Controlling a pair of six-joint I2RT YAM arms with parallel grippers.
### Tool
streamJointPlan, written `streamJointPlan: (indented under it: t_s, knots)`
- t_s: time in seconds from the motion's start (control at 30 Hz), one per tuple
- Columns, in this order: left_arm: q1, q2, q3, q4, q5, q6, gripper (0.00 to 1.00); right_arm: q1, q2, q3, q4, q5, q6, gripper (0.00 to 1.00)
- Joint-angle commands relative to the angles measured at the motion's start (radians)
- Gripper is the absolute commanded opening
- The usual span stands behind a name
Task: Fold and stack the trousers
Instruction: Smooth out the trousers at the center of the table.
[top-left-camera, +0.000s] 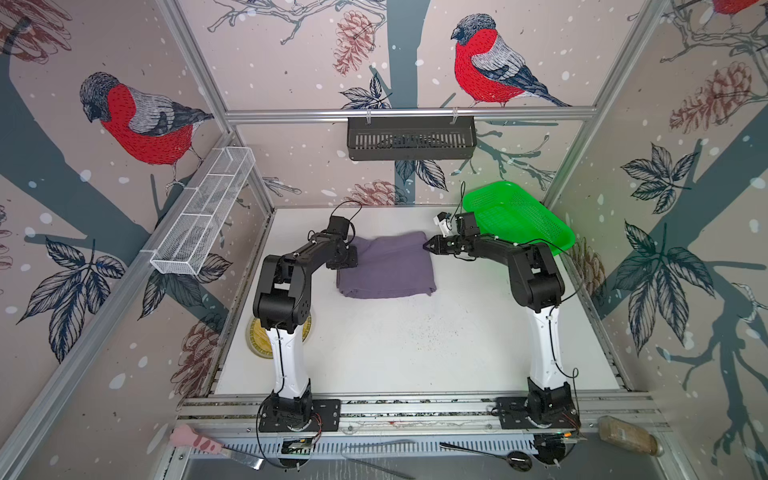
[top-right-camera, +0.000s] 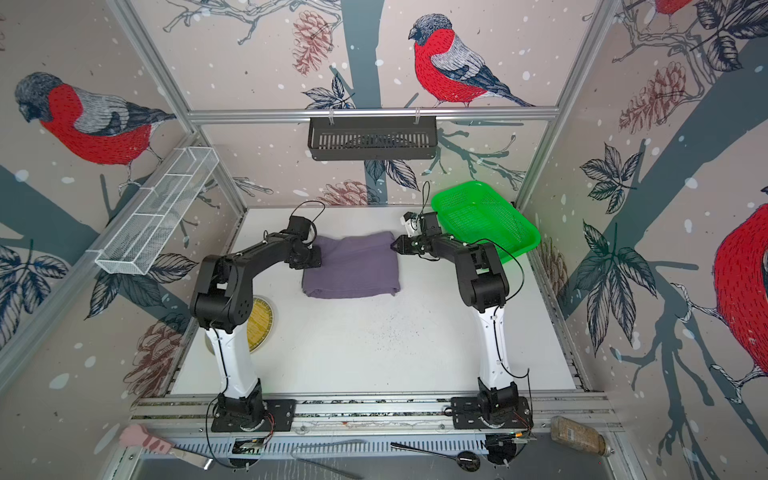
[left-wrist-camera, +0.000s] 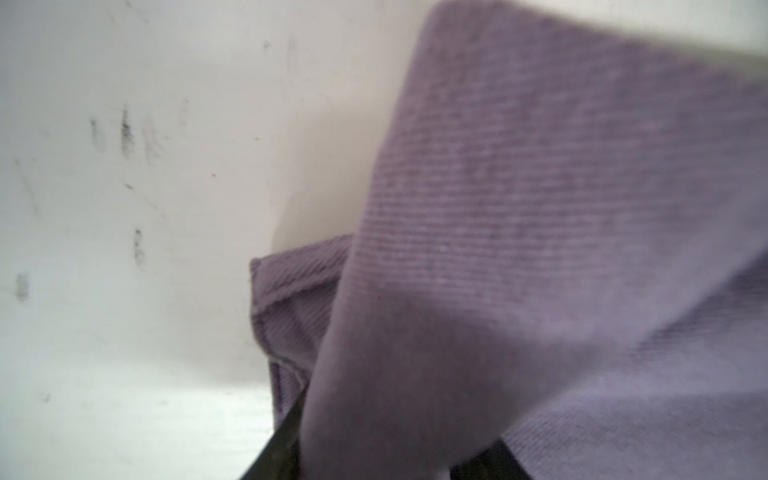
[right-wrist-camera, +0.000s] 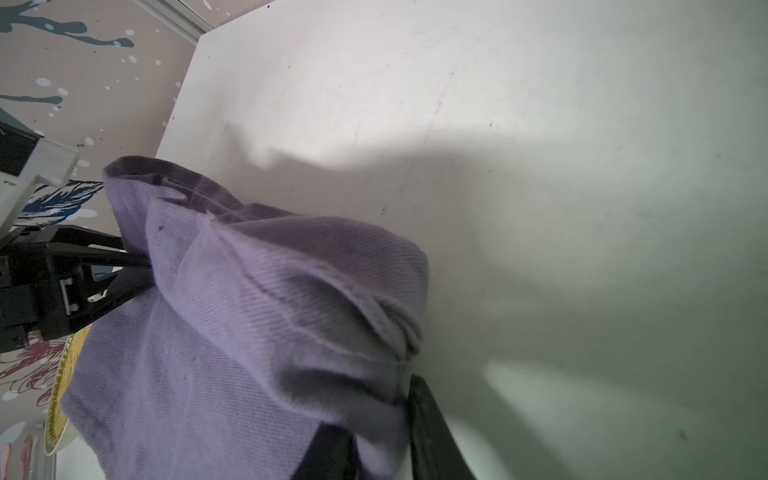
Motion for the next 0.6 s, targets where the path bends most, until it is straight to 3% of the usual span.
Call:
streamJointPlan:
  t_s: [0.0, 0.07, 0.3, 0.57]
  knots:
    - [0.006, 0.008, 0.040, -0.050, -0.026, 0.004, 0.54, 0.014, 0.012, 0.046, -0.057, 0.060, -0.032, 0.25]
    - [0.006, -0.004, 0.055, -0.062, -0.020, 0.007, 0.58, 0.015, -0.011, 0.039, -0.072, 0.067, -0.043, 0.27]
    - [-0.019, -0.127, 0.074, -0.102, -0.043, 0.009, 0.65, 0.009, -0.246, -0.115, -0.047, 0.116, -0.085, 0.52]
    - [-0.213, -0.196, 0.102, -0.125, -0.075, -0.053, 0.75, -0.016, -0.556, -0.393, -0.007, 0.199, -0.104, 0.71]
